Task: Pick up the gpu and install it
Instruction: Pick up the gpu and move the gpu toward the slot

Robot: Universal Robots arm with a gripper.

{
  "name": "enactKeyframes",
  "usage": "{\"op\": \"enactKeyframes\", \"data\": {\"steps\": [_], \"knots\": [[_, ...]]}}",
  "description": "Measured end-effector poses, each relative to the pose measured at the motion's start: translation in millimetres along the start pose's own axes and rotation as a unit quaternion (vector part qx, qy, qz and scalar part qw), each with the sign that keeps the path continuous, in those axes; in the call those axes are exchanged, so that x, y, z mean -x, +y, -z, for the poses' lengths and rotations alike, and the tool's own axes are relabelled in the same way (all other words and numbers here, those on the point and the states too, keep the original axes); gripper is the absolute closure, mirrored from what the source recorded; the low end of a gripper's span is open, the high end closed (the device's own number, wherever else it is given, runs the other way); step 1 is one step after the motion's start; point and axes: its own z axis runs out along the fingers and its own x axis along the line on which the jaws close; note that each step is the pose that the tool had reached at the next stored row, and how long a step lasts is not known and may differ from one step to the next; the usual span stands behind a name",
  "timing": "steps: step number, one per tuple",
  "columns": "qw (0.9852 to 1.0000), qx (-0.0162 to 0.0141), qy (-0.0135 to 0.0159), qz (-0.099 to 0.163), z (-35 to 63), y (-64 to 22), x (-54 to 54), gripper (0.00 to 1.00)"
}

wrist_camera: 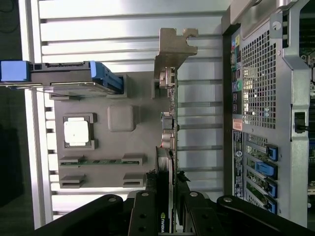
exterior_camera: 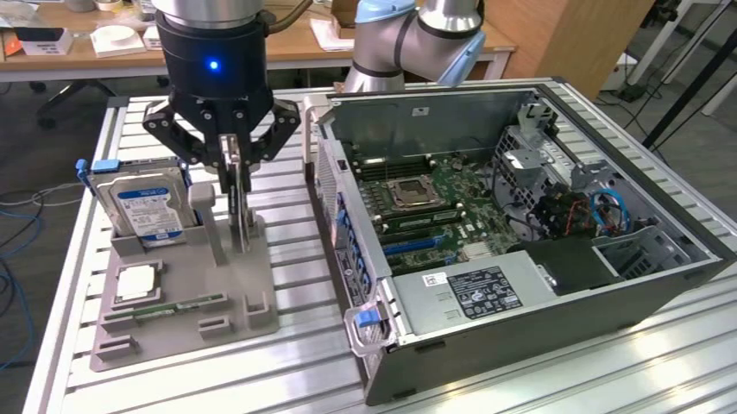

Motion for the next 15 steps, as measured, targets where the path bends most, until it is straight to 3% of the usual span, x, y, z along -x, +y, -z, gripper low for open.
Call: {"op": "enactKeyframes", "data": {"steps": [15], "knots": [[1.0000,-0.0001,0.0001,0.000,7.1,0.1,-0.3,0.74]]}}
